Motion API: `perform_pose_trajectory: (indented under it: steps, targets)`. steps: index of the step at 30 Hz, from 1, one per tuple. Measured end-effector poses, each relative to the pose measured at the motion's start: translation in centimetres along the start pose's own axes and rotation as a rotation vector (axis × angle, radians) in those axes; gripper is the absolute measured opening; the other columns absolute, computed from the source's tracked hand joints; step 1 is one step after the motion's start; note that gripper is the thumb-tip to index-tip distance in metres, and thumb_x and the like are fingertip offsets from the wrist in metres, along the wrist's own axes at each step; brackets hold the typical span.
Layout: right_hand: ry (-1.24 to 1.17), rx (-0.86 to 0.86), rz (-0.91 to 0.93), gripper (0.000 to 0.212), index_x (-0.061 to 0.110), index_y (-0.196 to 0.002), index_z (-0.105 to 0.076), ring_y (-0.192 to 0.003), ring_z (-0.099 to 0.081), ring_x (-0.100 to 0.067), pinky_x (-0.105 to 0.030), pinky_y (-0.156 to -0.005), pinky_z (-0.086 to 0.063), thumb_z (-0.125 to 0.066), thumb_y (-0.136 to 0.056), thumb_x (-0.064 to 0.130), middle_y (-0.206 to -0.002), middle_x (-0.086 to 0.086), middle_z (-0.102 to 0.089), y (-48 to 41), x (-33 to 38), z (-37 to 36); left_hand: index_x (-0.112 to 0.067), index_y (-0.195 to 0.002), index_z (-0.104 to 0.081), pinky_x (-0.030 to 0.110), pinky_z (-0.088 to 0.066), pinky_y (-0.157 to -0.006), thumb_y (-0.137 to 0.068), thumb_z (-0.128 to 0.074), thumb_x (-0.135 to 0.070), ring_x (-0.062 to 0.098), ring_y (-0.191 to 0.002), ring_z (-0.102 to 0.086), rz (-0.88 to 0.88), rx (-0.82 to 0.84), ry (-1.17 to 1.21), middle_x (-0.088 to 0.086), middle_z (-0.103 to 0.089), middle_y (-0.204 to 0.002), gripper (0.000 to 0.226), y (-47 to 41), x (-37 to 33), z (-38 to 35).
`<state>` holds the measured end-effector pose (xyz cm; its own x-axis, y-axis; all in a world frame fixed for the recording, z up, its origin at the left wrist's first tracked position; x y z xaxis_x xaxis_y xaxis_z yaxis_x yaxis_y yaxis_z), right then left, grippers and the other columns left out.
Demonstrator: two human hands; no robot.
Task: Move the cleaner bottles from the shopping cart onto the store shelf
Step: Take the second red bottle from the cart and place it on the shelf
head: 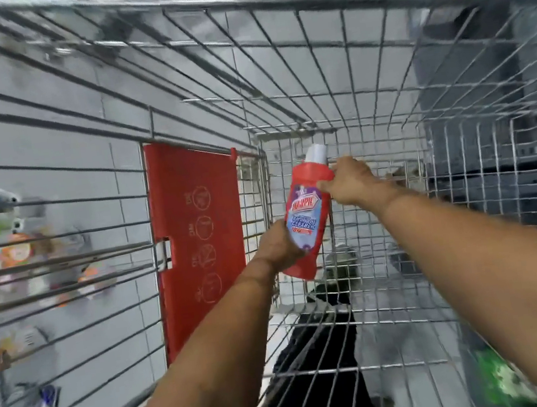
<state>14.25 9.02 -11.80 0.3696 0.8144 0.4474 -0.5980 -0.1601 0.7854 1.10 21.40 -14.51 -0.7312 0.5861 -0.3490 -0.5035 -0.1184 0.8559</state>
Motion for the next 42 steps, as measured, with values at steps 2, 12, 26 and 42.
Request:
perform_pose_trajectory:
  steps: [2,12,26,42]
  targets:
    - [-0.044,0.005,-0.020,0.030,0.009,-0.102,-0.066,-0.079,-0.061,-0.024,-0.028,-0.066,-0.046,-0.068,-0.083,0.033,-0.101,-0.010,-0.071,-1.1,-0.7,-0.9,-0.008,-0.114,-0.055,0.032,-0.052,-0.088,-0.069,-0.081,-0.019,0.027,-0.100,-0.065,-0.005,0.008,-0.024,0.009,-0.067,-0.115,0.054,-0.4,0.1,0.2]
    - [-0.273,-0.030,0.055,0.042,0.012,-0.118,-0.057,-0.092,-0.063,-0.022,-0.038,-0.084,-0.052,-0.071,-0.081,0.027,-0.108,-0.006,-0.067,1.1,-1.1,0.6,-0.016,-0.115,-0.054,0.038,-0.055,-0.092,-0.055,-0.089,-0.012,0.022,-0.104,-0.063,-0.011,-0.038,0.203,0.003,-0.067,-0.111,0.069,1.5,-0.4,0.0]
    - [-0.424,-0.665,0.419,0.051,0.022,-0.121,-0.052,-0.089,-0.066,-0.019,-0.035,-0.079,-0.054,-0.072,-0.076,0.035,-0.108,-0.005,-0.069,25.0,-0.1,18.5,-0.020,-0.118,-0.054,0.047,-0.056,-0.090,-0.054,-0.088,-0.018,0.016,-0.099,-0.069,-0.628,-0.084,0.226,0.003,-0.071,-0.110,0.073,17.3,-17.1,1.7]
    - [-0.644,-1.485,0.619,0.061,0.023,-0.130,-0.049,-0.100,-0.064,-0.018,-0.040,-0.089,-0.053,-0.072,-0.075,0.036,-0.116,-0.009,-0.064,70.4,-21.0,16.4,-0.033,-0.101,-0.064,0.023,-0.057,-0.083,-0.048,-0.088,-0.016,0.008,-0.092,-0.070,-1.299,0.157,0.021,-0.020,-0.074,-0.099,0.061,52.1,-23.6,-19.7]
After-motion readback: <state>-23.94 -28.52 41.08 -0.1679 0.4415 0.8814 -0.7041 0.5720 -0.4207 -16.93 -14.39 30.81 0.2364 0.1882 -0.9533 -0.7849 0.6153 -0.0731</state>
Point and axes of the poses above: each hand's wrist, its own y-axis away from the middle knuckle, its own z-axis out of the back of the hand, x = y × z, the point moved 10 cm from there along -y, towards the middle knuckle
